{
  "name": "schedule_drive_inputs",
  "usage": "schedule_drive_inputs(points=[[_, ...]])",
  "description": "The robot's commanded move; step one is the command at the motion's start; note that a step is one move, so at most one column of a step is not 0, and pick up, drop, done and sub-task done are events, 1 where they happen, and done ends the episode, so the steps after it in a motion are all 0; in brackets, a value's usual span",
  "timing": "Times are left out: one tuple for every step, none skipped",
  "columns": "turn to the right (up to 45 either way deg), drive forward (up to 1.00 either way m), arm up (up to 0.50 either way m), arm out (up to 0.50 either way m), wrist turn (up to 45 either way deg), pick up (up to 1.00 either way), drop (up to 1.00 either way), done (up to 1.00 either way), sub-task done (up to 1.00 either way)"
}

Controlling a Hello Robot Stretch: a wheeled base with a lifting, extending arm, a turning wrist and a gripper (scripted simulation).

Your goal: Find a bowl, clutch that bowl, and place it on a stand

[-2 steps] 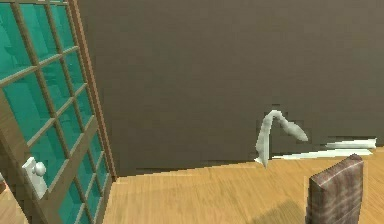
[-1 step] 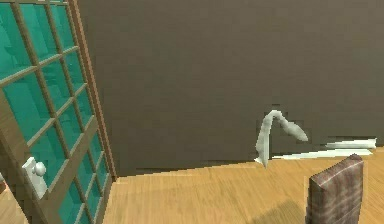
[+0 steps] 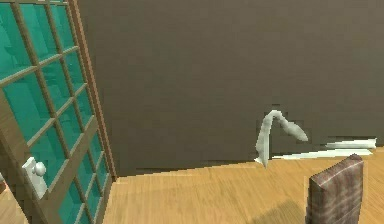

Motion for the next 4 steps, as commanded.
schedule_drive_inputs(points=[[0.0, 0.00, -0.28, 0.00, 0.0, 0.00, 0.00, 0.00, 0.00], [0.0, 0.00, 0.00, 0.00, 0.0, 1.00, 0.00, 0.00, 0.00], [0.0, 0.00, 0.10, 0.00, 0.0, 0.00, 0.00, 0.00, 0.00], [0.0, 0.00, 0.18, 0.00, 0.0, 0.00, 0.00, 0.00, 0.00]])
